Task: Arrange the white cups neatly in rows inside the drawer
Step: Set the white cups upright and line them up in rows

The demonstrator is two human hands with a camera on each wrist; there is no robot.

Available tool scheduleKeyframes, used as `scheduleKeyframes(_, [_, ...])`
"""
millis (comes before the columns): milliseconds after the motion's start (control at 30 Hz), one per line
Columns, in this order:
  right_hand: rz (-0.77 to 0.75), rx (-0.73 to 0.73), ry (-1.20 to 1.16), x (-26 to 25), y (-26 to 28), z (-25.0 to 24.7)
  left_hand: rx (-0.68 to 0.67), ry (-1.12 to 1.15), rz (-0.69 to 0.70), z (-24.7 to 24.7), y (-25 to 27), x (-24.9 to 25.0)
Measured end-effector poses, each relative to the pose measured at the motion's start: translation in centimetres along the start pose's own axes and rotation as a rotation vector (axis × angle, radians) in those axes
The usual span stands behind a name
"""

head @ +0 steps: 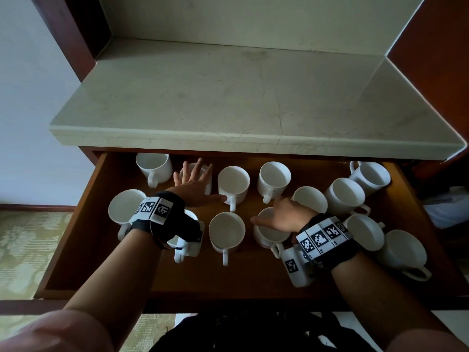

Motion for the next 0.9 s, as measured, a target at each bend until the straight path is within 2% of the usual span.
scheduleKeyframes(100, [0.007, -0.033, -0.063, 0.0, 0.0, 0.0, 0.001, -0.018, -0.001, 0.1, 0.0, 0.0])
scheduleKeyframes(267, [0.045, -0.028, -0.039, 0.3, -0.3, 0.2, 0.019, -0.037, -0.001, 0.2, -0.1, -0.1])
scheduleKeyframes(500, [0.006, -0.17, -0.037, 0.7, -0.2, 0.7, 0.0, -0.045, -0.001, 0.2, -0.2, -0.2])
scheduleKeyframes(800, [-0.001, -0.174, -0.073, 1.0, -0.8, 0.9, 0.0, -0.049, -0.004, 0.3, -0.2, -0.2])
scheduleKeyframes(900, [-0.006, -0.125, -0.096, 1.3, -0.8, 0.2, 0.004, -0.049, -0.006, 0.2, -0.1, -0.2])
Point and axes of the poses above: each hand's wrist, its own y-axis away from the middle knuckle, its own z-axis out of the palm, x = y × z, the point moved 6 cm from there along -y, towards the middle knuckle, and after that the axes turned 15 degrees about -x, right-handed, at the moved point
